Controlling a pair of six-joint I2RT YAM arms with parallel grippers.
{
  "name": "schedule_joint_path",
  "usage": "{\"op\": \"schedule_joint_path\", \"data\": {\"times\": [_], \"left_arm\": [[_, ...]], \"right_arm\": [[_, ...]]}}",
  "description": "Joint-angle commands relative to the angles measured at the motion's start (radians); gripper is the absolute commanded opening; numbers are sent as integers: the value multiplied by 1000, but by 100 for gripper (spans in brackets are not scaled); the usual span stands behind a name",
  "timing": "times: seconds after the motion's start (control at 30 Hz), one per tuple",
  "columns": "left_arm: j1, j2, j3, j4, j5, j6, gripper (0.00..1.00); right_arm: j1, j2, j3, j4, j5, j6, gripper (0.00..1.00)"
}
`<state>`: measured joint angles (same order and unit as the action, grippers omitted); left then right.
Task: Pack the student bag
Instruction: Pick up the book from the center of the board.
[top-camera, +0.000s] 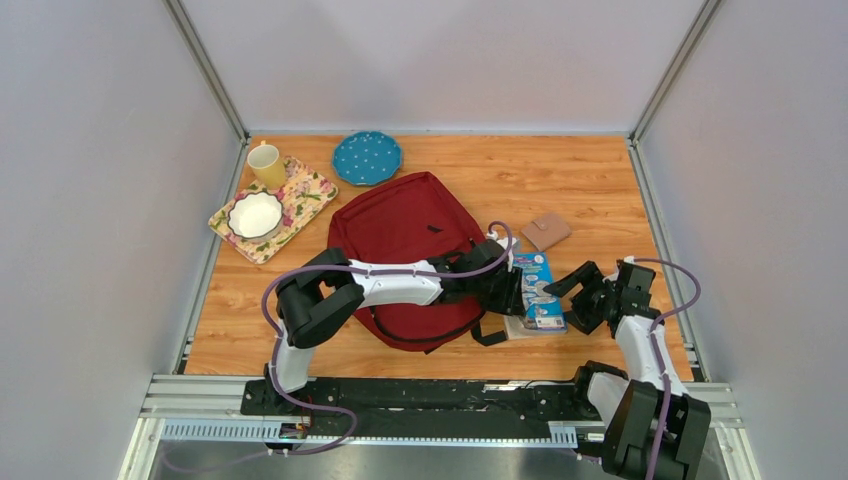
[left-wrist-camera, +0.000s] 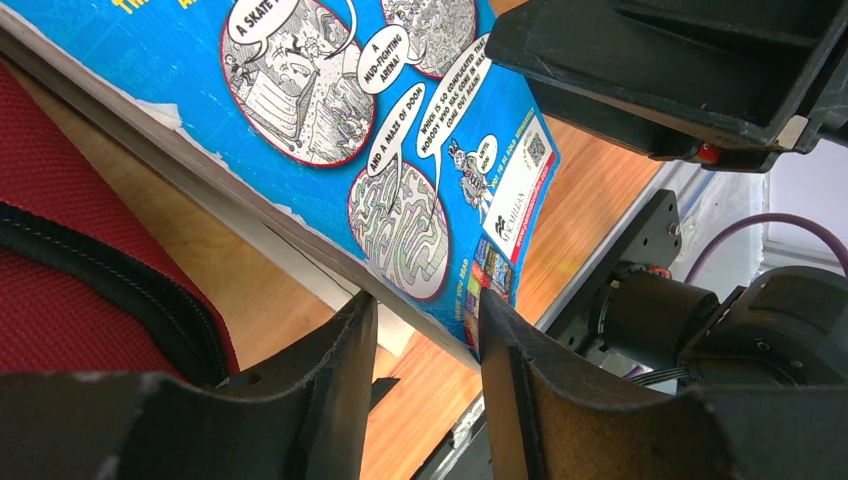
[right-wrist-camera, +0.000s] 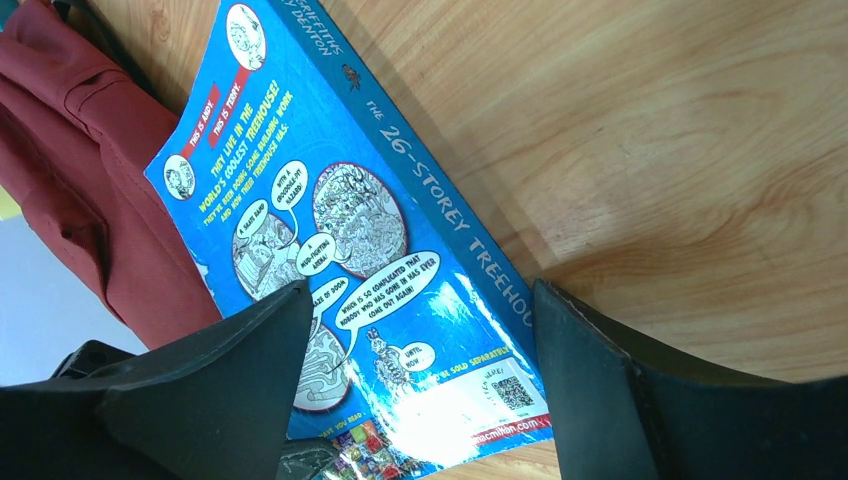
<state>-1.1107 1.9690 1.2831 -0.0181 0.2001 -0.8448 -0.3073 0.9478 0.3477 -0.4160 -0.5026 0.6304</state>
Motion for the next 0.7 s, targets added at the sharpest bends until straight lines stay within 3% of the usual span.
{"op": "schedule_joint_path", "data": {"times": [0.0,0.3,0.53,0.67], "left_arm": [[-11,-16,25,66,16,-43,48],[-8,8,5,21,-19,-74,37],[-3,27,18,33,-16,-85,51],[-1,30,13,63,-2,-88,50]], "right_arm": [[7,-27,-15,-64,-73,14,81],[7,-44,-15,-78,-88,12,81],[7,-86,-1,-128,-105,5,81],[7,-124,2,-155,-120,2,81]]}}
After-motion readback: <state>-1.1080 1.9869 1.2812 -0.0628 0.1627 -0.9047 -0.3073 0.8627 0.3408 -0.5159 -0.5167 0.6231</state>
